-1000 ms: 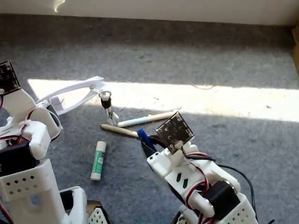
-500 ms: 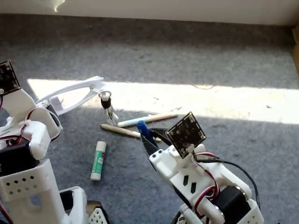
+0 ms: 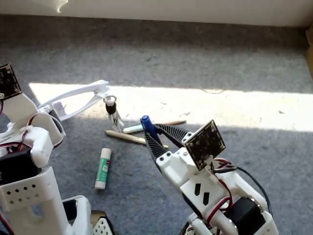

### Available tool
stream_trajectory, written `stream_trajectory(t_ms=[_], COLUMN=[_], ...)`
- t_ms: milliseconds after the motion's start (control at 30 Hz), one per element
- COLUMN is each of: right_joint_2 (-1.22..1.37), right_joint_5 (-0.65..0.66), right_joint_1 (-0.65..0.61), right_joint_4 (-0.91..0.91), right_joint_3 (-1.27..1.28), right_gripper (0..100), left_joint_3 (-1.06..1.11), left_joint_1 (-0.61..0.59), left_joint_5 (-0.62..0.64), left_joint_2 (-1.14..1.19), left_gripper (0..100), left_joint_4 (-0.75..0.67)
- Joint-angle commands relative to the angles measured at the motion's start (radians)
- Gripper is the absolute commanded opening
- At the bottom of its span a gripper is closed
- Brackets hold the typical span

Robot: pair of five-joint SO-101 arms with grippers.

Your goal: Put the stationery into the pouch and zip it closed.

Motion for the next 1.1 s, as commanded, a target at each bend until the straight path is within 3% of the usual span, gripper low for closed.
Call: stream_trajectory(t_ms=[0,433,1067], right_joint_2=[0.005,0.005,0.007], right_joint_5=[-0.008,-0.008,-0.008], right_joint_1=[0.005,0.001,-0.147], right_joint_4=[-0.056,-0.214,-0.522], right_joint_3=[-0.059,-0.059,-0.050], right_gripper=[0.5,0.5,0.5], left_joint_3=[-0.008,-0.007,-0.007], left_joint_1=[-0.007,-0.007,-0.007], left_joint_5=[0.005,0.006,0.006], left_joint_2=[-0.021,-0.021,-0.021], left_gripper=[1,1,1], left_joint_4=[-0.015,-0.018,-0.018])
